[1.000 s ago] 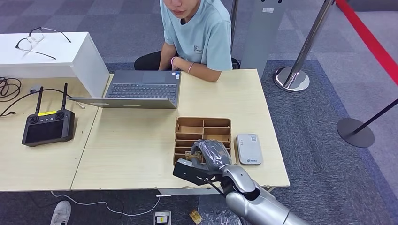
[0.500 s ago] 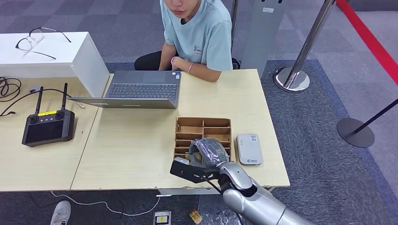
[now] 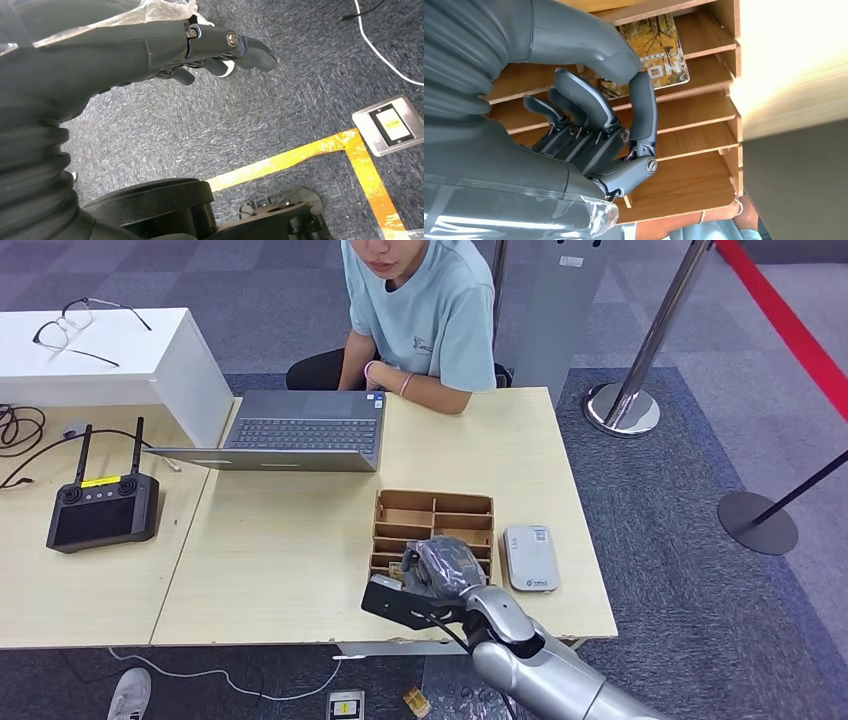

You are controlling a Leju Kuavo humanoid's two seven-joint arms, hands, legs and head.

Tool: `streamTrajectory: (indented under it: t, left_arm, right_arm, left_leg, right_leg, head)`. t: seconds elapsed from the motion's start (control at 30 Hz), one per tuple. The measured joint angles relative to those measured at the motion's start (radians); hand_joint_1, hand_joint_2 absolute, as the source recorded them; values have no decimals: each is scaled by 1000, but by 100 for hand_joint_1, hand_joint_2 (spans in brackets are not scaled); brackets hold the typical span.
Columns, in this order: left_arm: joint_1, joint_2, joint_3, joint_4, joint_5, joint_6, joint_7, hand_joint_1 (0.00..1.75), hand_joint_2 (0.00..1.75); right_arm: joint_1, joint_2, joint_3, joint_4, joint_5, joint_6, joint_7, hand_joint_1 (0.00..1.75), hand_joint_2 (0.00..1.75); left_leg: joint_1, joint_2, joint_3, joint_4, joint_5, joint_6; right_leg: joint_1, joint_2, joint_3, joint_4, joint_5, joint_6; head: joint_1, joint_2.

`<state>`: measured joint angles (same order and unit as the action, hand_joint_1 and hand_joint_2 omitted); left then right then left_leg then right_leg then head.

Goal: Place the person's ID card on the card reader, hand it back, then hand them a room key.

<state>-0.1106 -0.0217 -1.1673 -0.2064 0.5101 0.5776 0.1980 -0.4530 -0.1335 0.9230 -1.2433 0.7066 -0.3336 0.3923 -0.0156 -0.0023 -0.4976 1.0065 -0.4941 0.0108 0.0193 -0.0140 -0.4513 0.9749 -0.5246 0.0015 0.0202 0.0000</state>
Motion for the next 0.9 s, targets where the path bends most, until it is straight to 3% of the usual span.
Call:
streamTrajectory:
  t: [0.43,0.73,0.83,0.87,0.9]
  left_arm:
    - [0,0,0,0,0,0,-2,0,175]
    - [0,0,0,0,2,0,-1,0,175]
    - [0,0,0,0,2,0,-2,0,175]
    - [0,0,0,0,2,0,-2,0,175]
    - [0,0,0,0,2,0,-3,0,175]
  right_arm:
    - [0,-1,0,2,-5,-25,0,171,175]
    - [-6,-12,-9,-44,20,-38,17,130,175]
    - [-8,-15,-9,-63,24,-35,22,89,175]
    - [-8,-16,-9,-68,24,-32,23,79,175]
    - [-8,-16,-9,-72,24,-28,24,81,175]
  left_leg:
    - [0,0,0,0,0,0]
    - [0,0,0,0,0,0]
    - [0,0,0,0,0,0]
    - [0,0,0,0,0,0]
    - [0,0,0,0,0,0]
  right_leg:
    - [0,0,0,0,0,0]
    - [0,0,0,0,0,0]
    - [0,0,0,0,0,0]
    - [0,0,0,0,0,0]
    - [0,0,0,0,0,0]
  head:
    - [0,0]
    - [0,0]
    - [0,0]
    - [0,0]
    - [0,0]
